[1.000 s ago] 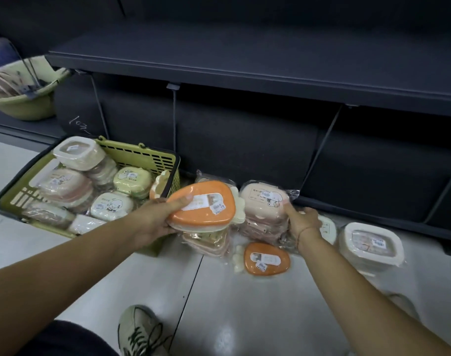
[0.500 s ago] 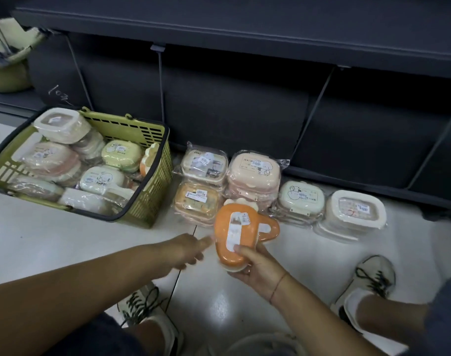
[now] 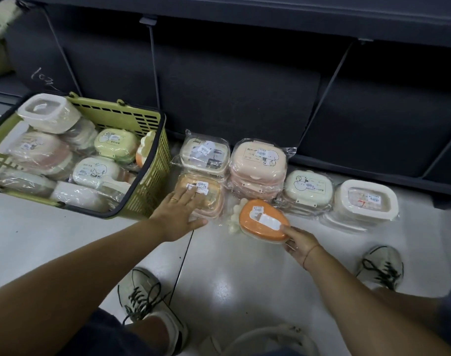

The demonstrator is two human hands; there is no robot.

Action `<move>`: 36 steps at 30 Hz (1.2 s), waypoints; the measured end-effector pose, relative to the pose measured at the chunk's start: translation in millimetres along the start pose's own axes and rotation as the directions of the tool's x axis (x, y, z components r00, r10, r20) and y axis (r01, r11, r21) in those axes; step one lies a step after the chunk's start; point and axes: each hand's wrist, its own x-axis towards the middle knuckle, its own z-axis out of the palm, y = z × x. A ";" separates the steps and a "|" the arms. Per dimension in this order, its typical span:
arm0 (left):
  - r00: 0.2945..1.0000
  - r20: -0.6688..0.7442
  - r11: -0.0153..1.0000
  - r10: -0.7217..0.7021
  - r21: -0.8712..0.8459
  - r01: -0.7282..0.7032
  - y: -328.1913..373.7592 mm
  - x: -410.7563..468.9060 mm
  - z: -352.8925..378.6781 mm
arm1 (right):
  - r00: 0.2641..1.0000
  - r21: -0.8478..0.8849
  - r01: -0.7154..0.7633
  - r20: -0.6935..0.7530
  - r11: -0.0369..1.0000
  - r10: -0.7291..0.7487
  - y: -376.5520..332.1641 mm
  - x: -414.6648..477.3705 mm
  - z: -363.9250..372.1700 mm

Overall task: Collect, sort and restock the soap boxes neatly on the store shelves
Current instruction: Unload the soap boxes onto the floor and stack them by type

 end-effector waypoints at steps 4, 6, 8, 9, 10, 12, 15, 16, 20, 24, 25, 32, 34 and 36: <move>1.000 0.008 0.999 0.017 -0.048 -0.017 -5.8 5.4 7.4 | 0.995 0.164 -0.045 -0.078 0.985 0.059 5.0 16.5 4.2; 1.000 -0.011 0.999 0.017 -0.045 -0.017 -6.0 6.9 8.8 | 0.995 0.140 -0.037 -0.085 0.989 0.050 7.0 22.8 9.4; 1.000 -0.017 0.999 0.011 -0.044 -0.012 -4.7 9.2 10.8 | 0.995 0.102 -0.004 -0.100 0.995 0.014 5.7 29.7 14.1; 1.000 -0.013 0.999 0.008 -0.039 -0.009 -3.9 10.1 12.4 | 0.994 0.078 0.018 -0.105 0.997 -0.009 3.5 32.2 16.1; 1.000 -0.007 0.999 0.008 -0.034 -0.008 -3.3 10.4 13.5 | 0.993 0.035 0.045 -0.111 0.998 -0.041 1.1 35.4 16.6; 1.000 -0.006 0.999 0.010 -0.030 -0.010 -3.4 10.6 14.7 | 0.988 -0.056 0.080 -0.129 0.995 -0.087 -1.6 42.8 16.0; 1.000 0.001 0.999 0.014 -0.041 -0.014 -4.3 8.8 11.6 | 0.980 -0.195 0.073 -0.170 0.978 -0.107 -1.6 48.0 14.4; 1.000 0.006 0.999 0.018 -0.051 -0.018 -3.9 8.4 10.5 | 0.976 -0.245 0.060 -0.187 0.968 -0.108 -0.7 46.5 14.6; 0.998 0.055 0.997 0.029 -0.073 -0.025 -3.6 3.3 -2.9 | 0.932 -0.332 -0.027 -0.348 0.943 -0.095 7.9 22.1 21.8; 0.992 -0.023 0.981 0.127 -0.146 -0.130 -13.9 -14.9 -45.3 | 0.949 -0.238 0.012 -0.302 0.971 -0.086 5.1 -32.9 70.3; 0.989 -0.068 0.972 0.133 -0.186 -0.144 -22.0 -20.3 -59.1 | 0.978 -0.254 0.064 -0.178 0.965 -0.111 1.8 -50.2 92.1; 0.916 -0.315 0.904 -0.247 -0.415 0.101 -159.9 -59.0 -96.8 | 0.694 -0.284 0.670 0.567 0.686 -0.443 -55.6 -135.4 267.3; 0.846 -0.322 0.832 -0.426 -0.507 0.225 -210.6 -74.5 -83.0 | 0.620 -0.329 0.742 0.667 0.583 -0.412 -65.2 -134.0 314.8; 0.744 -0.289 0.732 -0.603 -0.570 0.372 -256.1 -86.5 -62.7 | 0.602 -0.401 0.763 0.725 0.507 -0.333 -64.7 -119.7 357.3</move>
